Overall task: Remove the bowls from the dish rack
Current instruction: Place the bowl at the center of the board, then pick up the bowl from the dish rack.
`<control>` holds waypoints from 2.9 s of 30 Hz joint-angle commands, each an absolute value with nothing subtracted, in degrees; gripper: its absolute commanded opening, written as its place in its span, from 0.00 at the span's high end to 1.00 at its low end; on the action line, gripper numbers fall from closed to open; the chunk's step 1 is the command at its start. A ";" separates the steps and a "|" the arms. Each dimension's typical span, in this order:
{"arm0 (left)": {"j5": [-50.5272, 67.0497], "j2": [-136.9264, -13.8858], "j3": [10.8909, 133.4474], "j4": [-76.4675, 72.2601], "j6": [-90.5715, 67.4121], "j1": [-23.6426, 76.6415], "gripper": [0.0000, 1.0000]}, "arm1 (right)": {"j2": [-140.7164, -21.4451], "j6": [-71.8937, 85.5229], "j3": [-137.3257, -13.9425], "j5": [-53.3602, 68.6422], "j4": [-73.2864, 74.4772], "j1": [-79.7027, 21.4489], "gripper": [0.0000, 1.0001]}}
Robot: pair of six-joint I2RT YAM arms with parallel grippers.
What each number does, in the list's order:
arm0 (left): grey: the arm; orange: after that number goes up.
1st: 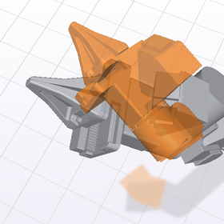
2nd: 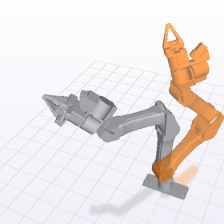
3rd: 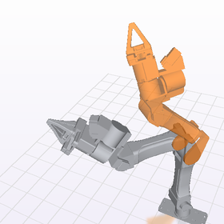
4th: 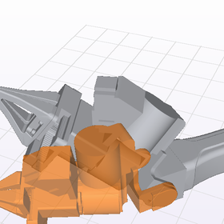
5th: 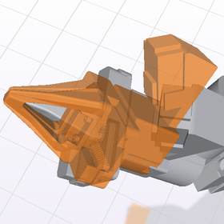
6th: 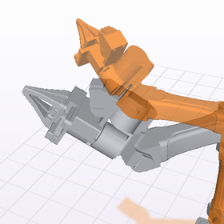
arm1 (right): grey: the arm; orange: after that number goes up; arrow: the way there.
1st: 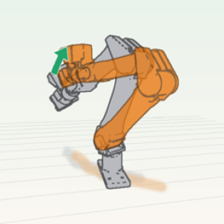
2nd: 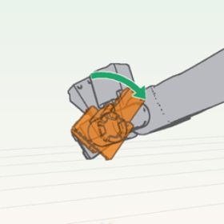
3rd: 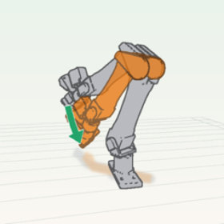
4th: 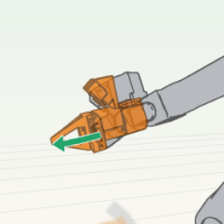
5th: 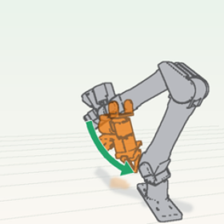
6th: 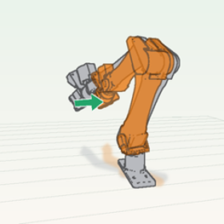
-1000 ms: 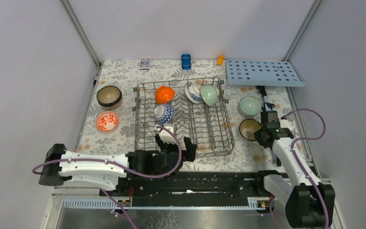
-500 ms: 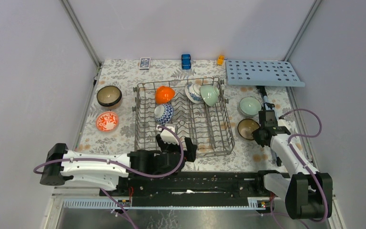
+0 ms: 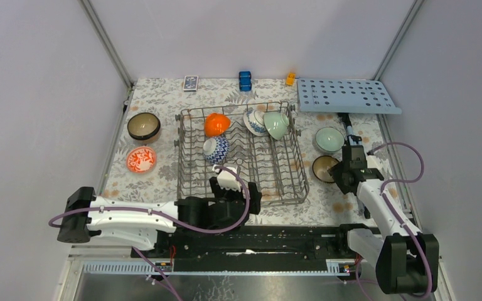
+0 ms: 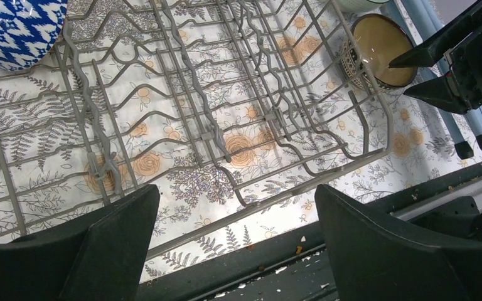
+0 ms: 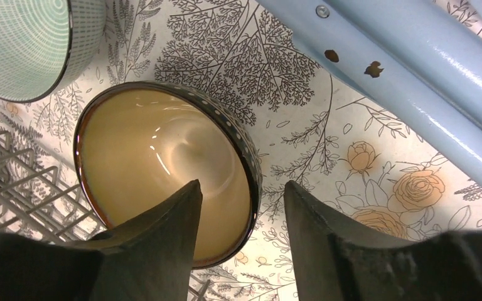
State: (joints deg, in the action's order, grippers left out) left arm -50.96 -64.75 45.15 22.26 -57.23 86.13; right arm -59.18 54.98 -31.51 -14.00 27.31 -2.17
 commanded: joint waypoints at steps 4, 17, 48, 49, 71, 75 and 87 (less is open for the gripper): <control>-49.83 -65.61 48.89 20.66 -54.27 85.87 0.01 | -53.11 49.87 -37.02 -14.60 32.49 -1.89 0.23; -55.69 -65.30 58.30 21.75 -39.37 82.88 0.01 | -49.37 31.05 -64.51 2.86 35.94 -12.28 0.19; 3.60 -74.92 51.68 5.52 -50.81 21.62 0.01 | -80.54 38.93 -56.56 16.16 -7.55 -31.20 0.14; 2.97 -74.17 51.00 6.18 -50.38 21.06 0.02 | -81.92 39.86 -56.78 17.31 -8.65 -31.15 0.14; -8.31 -77.39 49.95 13.63 -44.96 17.93 0.30 | -105.99 54.38 -67.09 16.12 -21.45 -37.68 0.22; -9.10 -77.52 49.31 13.43 -44.74 16.98 0.30 | -108.24 54.24 -68.72 15.46 -21.03 -38.12 0.23; -6.67 -78.06 45.59 10.39 -45.09 15.16 0.31 | -113.07 55.81 -71.47 17.11 -21.72 -38.94 0.30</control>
State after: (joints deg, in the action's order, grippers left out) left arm -7.31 -77.76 46.28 13.63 -45.30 15.66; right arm -112.12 55.22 -68.66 17.10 -20.08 -38.09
